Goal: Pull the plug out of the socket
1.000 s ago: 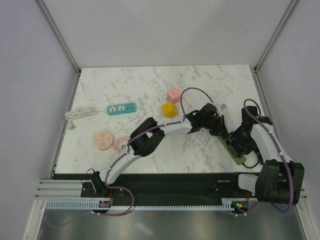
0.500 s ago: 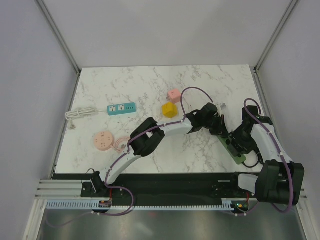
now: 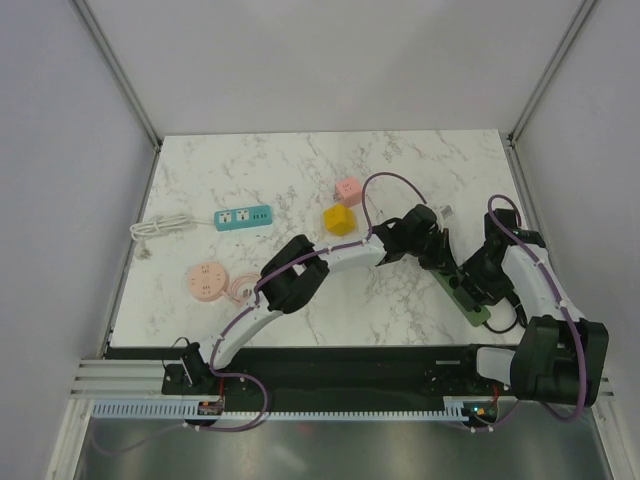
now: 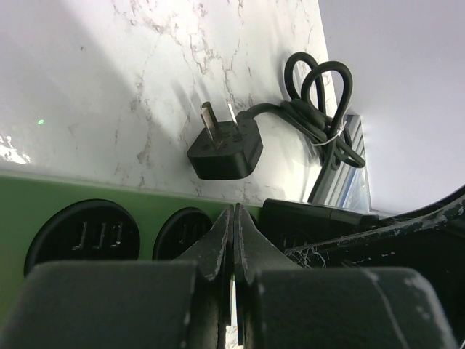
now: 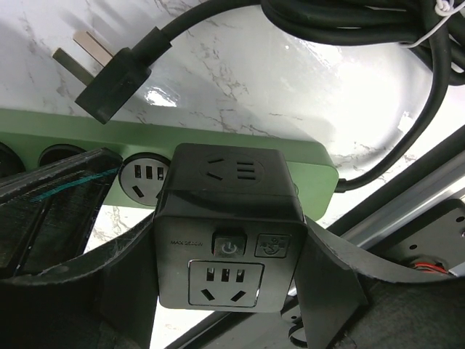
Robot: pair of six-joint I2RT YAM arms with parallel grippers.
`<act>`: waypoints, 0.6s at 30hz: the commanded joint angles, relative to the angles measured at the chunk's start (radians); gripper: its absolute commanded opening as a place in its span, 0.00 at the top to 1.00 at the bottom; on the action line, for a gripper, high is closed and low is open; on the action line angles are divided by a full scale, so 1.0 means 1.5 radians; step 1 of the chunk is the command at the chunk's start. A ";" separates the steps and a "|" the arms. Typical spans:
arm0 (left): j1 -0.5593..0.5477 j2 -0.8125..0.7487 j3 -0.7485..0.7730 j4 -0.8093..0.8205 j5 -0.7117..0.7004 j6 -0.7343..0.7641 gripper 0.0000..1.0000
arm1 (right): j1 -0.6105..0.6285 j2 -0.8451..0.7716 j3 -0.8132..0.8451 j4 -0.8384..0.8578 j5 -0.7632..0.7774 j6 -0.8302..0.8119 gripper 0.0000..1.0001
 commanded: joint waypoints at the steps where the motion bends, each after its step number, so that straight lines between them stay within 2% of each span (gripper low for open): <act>1: -0.009 0.019 0.014 -0.040 -0.014 0.030 0.98 | 0.002 -0.027 0.035 0.029 -0.002 -0.013 1.00; 4: -0.009 0.023 0.021 -0.040 -0.007 0.030 0.98 | 0.002 -0.039 0.065 0.016 0.010 -0.021 1.00; 8: -0.007 0.016 0.007 0.007 0.037 0.045 0.98 | 0.003 -0.034 0.025 0.021 0.000 -0.021 1.00; 11: -0.010 -0.022 -0.047 0.072 0.051 0.071 0.98 | 0.002 -0.039 -0.016 0.044 -0.011 -0.011 1.00; 18: -0.013 -0.104 -0.151 0.114 0.034 0.112 0.98 | 0.002 -0.058 -0.021 0.054 0.020 -0.026 1.00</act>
